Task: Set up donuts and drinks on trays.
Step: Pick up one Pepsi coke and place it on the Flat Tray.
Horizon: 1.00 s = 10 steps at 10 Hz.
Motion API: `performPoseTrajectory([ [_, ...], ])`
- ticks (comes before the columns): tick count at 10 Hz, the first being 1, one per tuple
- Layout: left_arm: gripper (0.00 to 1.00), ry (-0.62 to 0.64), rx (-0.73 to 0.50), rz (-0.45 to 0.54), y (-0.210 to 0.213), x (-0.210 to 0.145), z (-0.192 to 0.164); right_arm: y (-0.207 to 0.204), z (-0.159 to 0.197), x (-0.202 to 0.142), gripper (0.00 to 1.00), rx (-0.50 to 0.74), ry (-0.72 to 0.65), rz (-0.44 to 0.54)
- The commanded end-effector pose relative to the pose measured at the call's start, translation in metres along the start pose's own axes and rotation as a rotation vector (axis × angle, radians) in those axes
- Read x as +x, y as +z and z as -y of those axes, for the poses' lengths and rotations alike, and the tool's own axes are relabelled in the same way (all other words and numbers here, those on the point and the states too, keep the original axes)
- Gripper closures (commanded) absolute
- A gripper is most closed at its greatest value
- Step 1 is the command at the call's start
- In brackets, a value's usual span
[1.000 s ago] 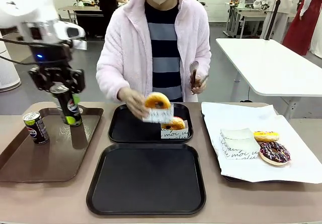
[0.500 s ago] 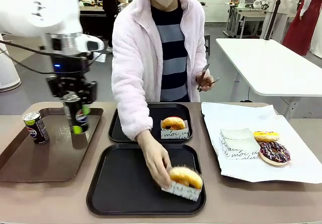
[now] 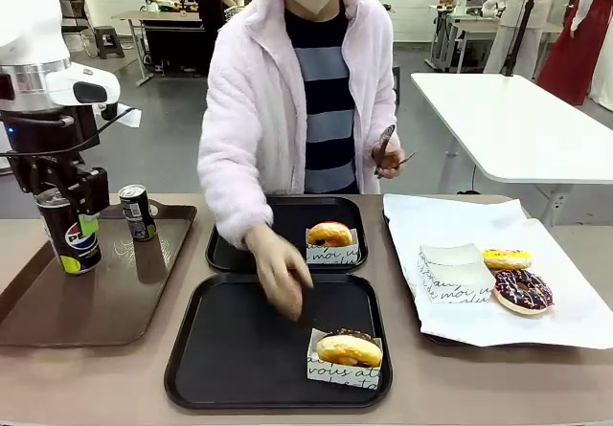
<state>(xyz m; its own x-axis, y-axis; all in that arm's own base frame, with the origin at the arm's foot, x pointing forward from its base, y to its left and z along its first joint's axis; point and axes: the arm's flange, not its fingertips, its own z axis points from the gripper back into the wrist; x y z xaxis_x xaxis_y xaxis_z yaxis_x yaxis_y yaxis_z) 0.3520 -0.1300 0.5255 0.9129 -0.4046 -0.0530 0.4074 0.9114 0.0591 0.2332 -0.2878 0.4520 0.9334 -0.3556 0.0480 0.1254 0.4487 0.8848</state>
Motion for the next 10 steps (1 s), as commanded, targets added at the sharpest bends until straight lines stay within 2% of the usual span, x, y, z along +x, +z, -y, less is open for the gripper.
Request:
performPoseTrajectory([
  [1, 0.41, 0.019, 0.028, 0.011, -0.002, 0.032, 0.007, 0.001, 0.000, -0.001, 0.00, 0.007, 0.003, -0.002],
  [3, 0.41, 0.022, 0.056, 0.051, 0.003, 0.087, 0.025, 0.001, 0.000, -0.001, 0.00, 0.007, 0.003, -0.002],
  [6, 0.41, -0.009, -0.049, 0.084, -0.006, 0.182, 0.041, 0.001, 0.000, -0.001, 0.00, 0.007, 0.003, -0.002],
  [10, 0.41, 0.034, -0.073, 0.139, -0.054, 0.253, 0.059, 0.001, 0.000, -0.001, 0.00, 0.007, 0.003, -0.002],
])
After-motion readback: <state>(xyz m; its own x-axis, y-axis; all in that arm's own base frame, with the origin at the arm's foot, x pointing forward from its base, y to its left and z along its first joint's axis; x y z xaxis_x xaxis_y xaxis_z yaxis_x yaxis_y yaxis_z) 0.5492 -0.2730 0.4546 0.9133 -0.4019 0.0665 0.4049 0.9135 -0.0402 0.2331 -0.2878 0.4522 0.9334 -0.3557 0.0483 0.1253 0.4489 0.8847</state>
